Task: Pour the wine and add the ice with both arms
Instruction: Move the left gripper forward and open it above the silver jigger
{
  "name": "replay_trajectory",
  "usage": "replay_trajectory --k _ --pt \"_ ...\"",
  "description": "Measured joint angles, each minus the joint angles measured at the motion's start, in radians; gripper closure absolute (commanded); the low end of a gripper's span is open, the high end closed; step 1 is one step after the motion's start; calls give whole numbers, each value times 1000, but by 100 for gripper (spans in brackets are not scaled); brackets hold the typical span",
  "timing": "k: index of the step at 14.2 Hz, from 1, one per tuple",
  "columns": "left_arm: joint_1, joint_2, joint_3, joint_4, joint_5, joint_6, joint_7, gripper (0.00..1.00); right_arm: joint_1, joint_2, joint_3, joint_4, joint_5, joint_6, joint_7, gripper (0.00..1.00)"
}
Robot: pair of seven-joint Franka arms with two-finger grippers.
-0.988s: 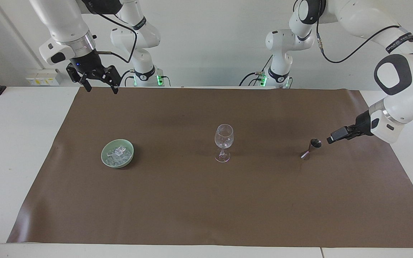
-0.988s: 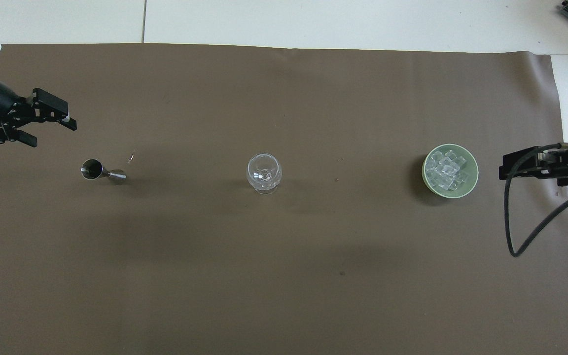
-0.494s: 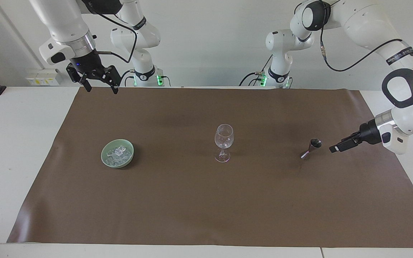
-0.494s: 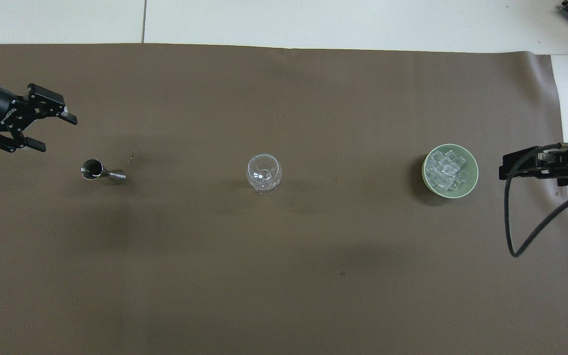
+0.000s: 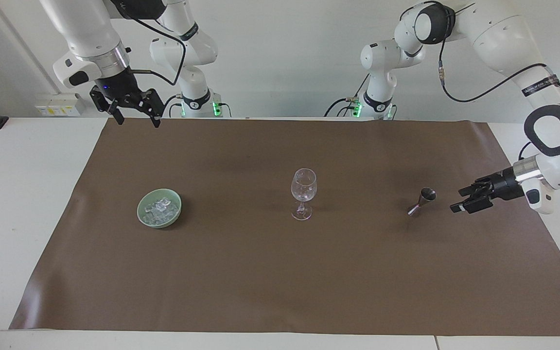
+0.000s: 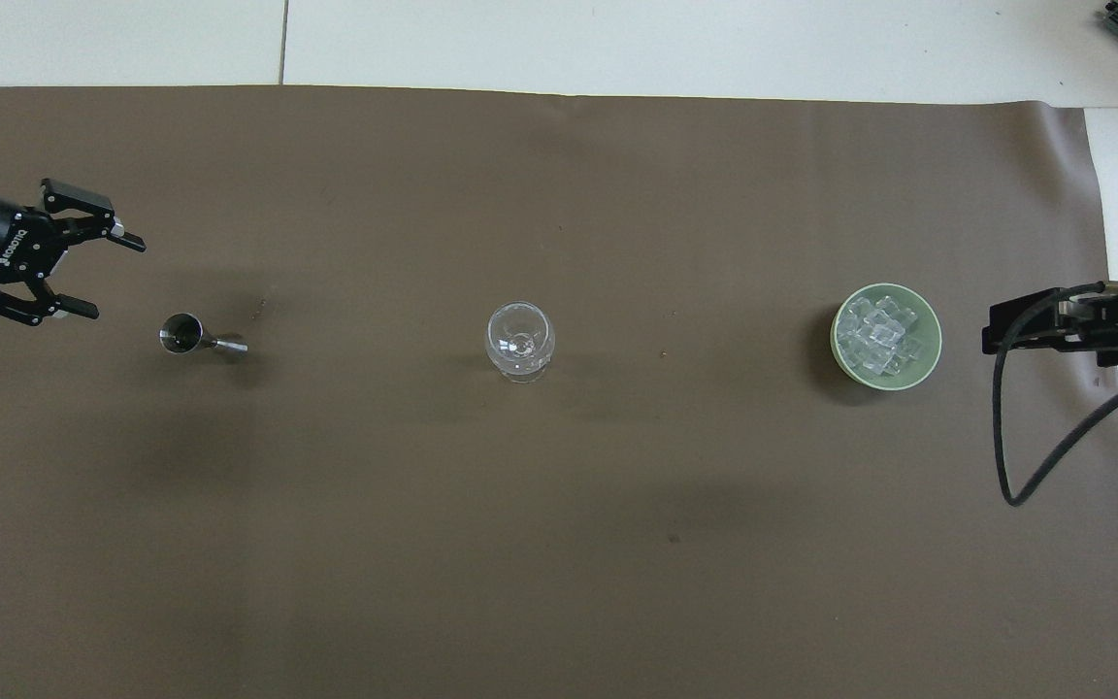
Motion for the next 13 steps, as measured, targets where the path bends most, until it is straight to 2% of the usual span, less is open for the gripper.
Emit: replay_trajectory --k 3,8,13 --pt "36 -1 1 -54 -62 33 -21 0 0 0 0 0 0 0 0 0" --pt "71 -4 2 -135 -164 82 -174 0 0 0 0 0 0 0 0 0" --pt "113 -19 3 -254 -285 124 -219 0 0 0 0 0 0 0 0 0"
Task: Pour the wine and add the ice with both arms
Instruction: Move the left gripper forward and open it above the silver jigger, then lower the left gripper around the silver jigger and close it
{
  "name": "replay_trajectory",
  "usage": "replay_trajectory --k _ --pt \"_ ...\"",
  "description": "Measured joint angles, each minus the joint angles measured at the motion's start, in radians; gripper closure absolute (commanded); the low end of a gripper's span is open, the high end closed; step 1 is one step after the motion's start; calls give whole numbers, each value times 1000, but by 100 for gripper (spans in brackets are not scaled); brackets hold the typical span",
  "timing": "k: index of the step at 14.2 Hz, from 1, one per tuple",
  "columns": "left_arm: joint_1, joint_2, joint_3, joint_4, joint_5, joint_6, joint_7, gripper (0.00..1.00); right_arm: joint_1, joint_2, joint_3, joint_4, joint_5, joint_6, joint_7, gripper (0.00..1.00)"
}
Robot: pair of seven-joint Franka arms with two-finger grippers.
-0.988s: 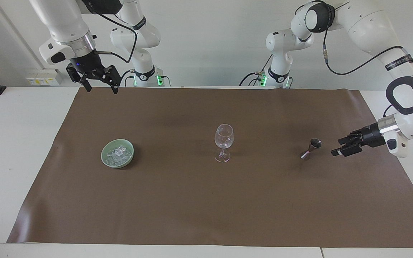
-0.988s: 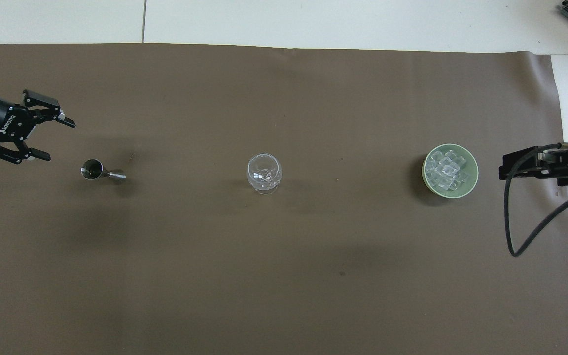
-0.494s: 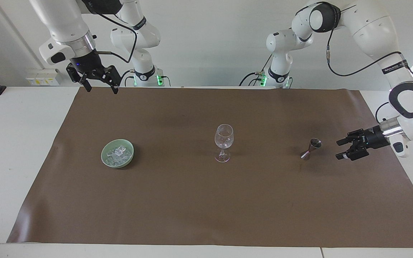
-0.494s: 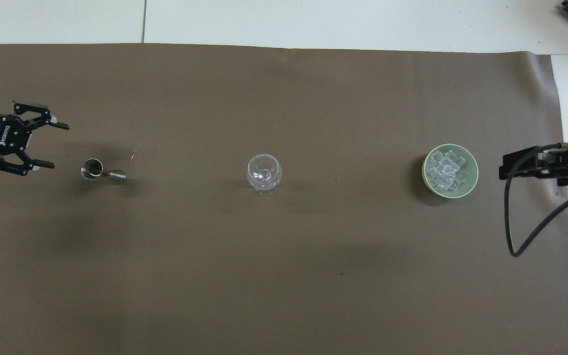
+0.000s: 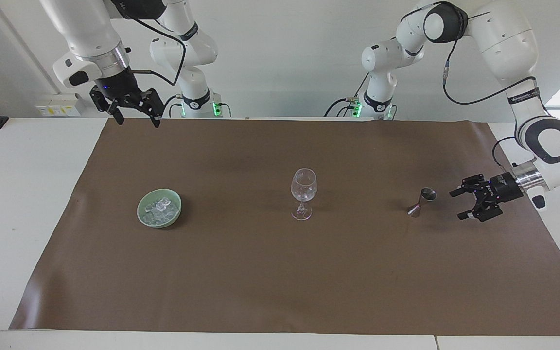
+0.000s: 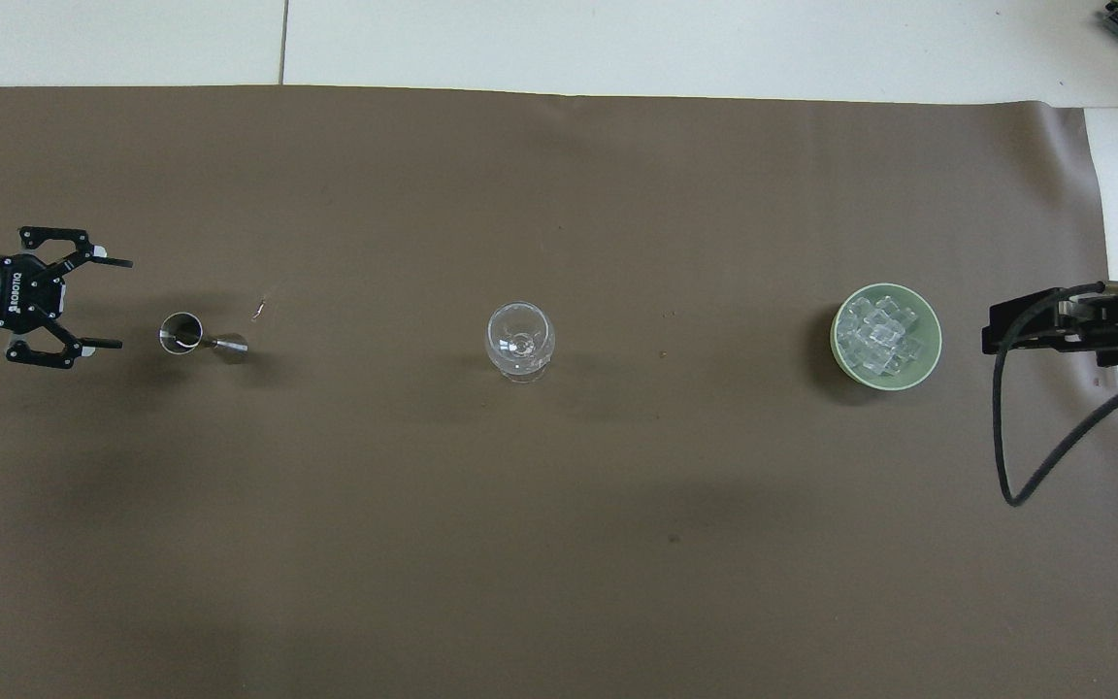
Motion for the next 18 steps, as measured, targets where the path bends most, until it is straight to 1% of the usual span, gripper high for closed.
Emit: replay_trajectory --k 3,8,12,18 --pt "18 -15 1 -63 -63 25 -26 0 0 0 0 0 0 0 0 0" --pt "18 -41 0 -167 -125 72 -56 0 0 0 0 0 0 0 0 0" --pt "19 -50 0 -261 -227 113 -57 0 0 0 0 0 0 0 0 0" --pt "33 -45 1 -315 -324 114 -57 0 0 0 0 0 0 0 0 0"
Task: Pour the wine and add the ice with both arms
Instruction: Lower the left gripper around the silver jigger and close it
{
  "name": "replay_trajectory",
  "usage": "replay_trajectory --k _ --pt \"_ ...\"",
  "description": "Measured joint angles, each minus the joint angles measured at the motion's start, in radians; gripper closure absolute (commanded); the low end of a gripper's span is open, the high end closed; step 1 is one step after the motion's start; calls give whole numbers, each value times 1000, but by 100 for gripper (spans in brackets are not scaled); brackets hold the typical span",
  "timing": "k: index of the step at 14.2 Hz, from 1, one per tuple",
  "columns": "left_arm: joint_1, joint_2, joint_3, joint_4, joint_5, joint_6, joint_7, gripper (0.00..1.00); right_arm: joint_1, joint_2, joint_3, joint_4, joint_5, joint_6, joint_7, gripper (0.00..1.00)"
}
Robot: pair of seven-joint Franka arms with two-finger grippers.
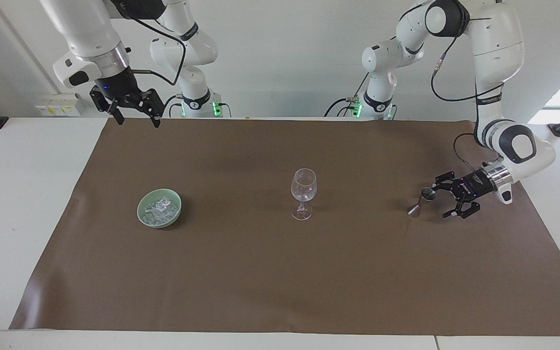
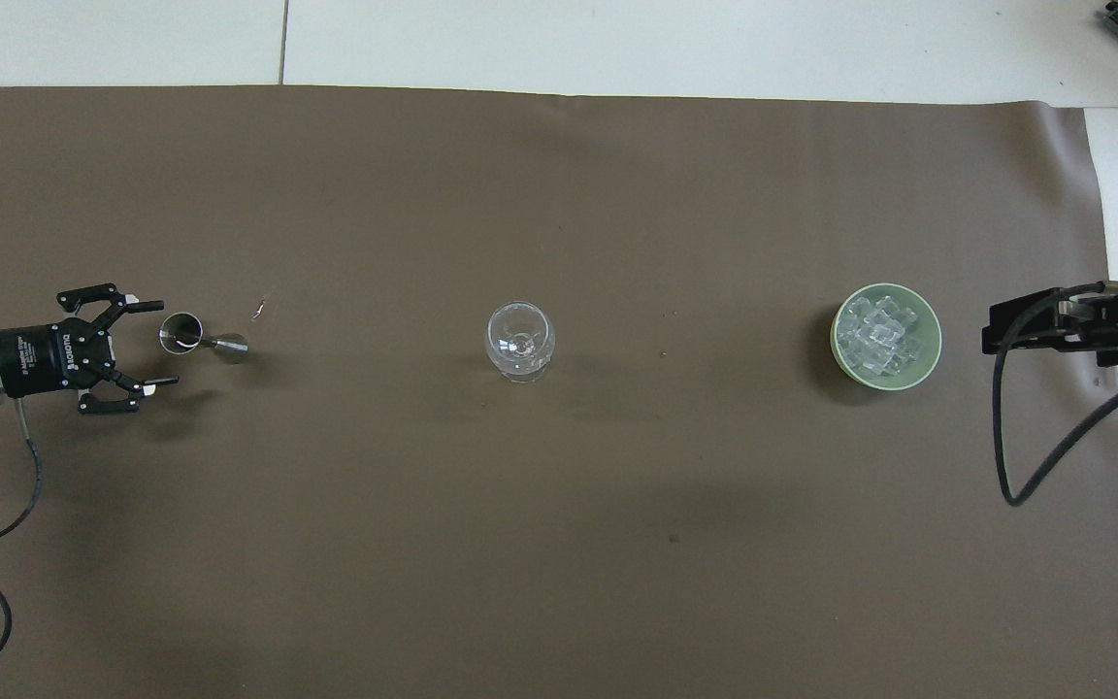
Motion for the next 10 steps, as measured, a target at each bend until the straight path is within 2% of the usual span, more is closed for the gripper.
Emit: replay_trajectory --k 10 --pt "-1 1 -8 -81 -111 -13 54 0 0 0 0 0 0 0 0 0"
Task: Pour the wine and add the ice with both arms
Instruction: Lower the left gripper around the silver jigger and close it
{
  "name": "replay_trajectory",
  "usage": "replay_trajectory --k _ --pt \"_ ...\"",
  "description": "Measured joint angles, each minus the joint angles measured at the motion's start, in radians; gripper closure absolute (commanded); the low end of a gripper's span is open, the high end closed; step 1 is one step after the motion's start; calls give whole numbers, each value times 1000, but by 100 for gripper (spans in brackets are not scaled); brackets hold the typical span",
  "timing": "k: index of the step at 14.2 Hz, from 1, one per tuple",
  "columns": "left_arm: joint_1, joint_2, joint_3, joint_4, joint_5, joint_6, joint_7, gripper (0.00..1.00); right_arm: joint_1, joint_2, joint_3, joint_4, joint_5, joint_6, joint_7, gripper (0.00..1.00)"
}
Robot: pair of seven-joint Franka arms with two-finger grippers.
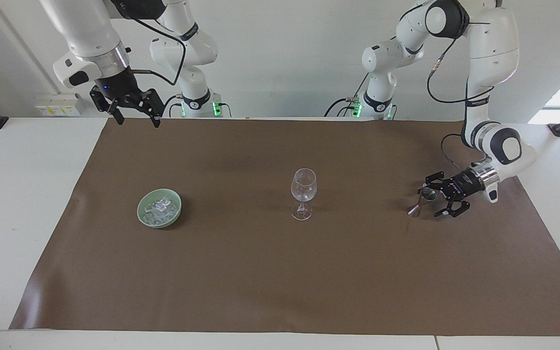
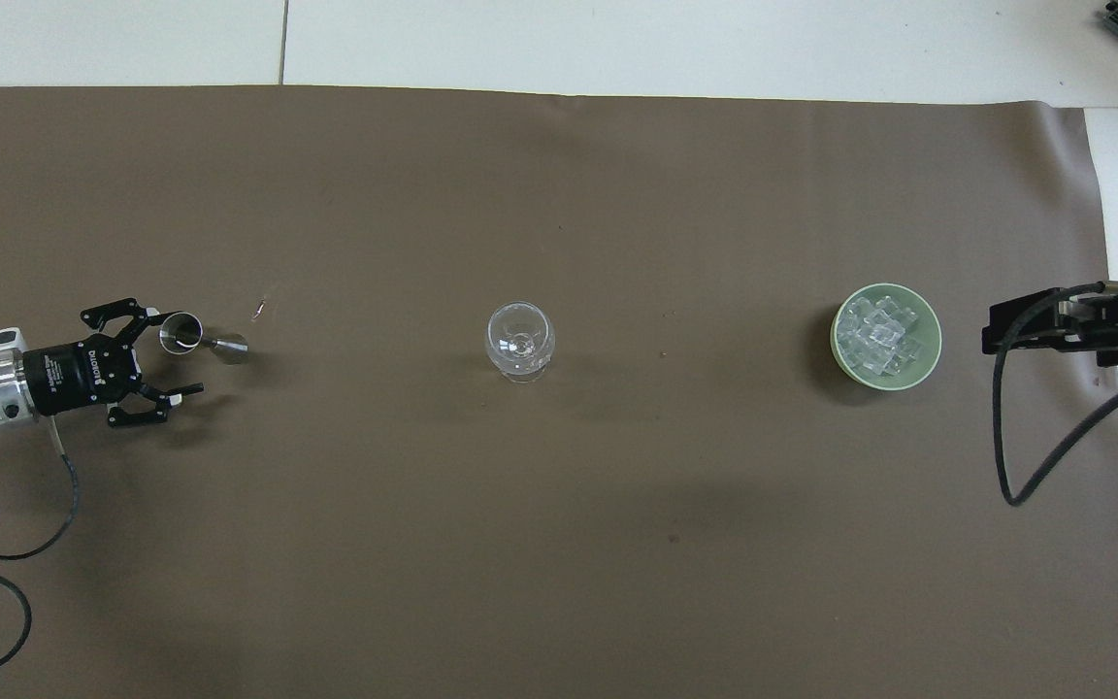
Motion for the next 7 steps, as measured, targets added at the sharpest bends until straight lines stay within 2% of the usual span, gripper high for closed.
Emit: replay_trajectory --k 7 --pt "-2 -3 -7 -37 -55 -3 12 0 0 0 0 0 0 0 0 0"
